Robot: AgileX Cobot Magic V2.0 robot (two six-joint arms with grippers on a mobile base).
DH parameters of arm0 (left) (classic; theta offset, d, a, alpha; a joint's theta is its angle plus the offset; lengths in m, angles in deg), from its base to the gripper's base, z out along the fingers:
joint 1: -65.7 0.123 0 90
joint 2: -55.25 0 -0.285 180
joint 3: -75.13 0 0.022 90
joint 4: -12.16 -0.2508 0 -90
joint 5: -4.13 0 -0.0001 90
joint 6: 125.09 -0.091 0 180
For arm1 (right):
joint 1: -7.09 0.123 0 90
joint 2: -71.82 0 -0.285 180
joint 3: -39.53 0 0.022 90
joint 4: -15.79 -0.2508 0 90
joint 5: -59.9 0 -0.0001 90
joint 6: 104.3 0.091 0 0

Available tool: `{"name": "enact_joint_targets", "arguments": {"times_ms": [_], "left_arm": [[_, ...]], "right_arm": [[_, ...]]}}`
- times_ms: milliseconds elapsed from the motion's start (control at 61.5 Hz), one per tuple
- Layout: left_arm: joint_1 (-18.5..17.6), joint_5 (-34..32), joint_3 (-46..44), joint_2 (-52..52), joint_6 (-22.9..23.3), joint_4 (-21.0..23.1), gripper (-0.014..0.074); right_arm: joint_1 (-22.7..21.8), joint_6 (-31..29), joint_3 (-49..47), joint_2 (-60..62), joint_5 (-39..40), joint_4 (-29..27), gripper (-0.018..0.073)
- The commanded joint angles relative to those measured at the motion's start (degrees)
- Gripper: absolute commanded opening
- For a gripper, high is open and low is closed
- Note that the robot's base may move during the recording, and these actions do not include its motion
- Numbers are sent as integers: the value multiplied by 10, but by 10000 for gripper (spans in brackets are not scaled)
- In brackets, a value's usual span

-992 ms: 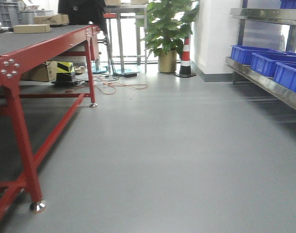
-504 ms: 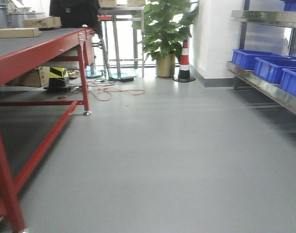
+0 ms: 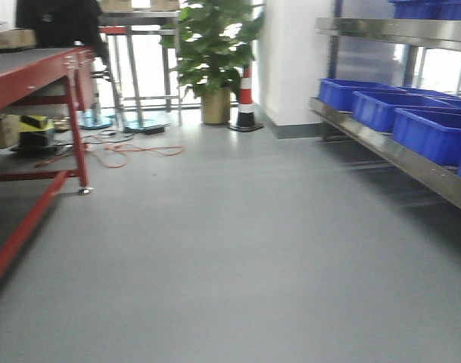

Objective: Place cylindrical capacitor in blue bin on shelf
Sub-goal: 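Drive the base away from the table toward the shelf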

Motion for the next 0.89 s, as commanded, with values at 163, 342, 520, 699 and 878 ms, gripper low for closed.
{"name": "enact_joint_targets", "arguments": {"times_ms": [163, 342, 520, 699, 878], "left_arm": [[-4, -13, 1, 2, 1, 2, -111], [-4, -13, 1, 2, 1, 2, -111], [-4, -13, 1, 2, 1, 2, -111], [-4, -13, 1, 2, 1, 2, -111], [-4, -13, 1, 2, 1, 2, -111]], "right_arm": [[0, -2, -1, 1, 19, 2, -162], [0, -2, -1, 1, 19, 2, -162], [0, -2, -1, 1, 19, 2, -162], [0, -2, -1, 1, 19, 2, -162], [0, -2, -1, 1, 19, 2, -162]]}}
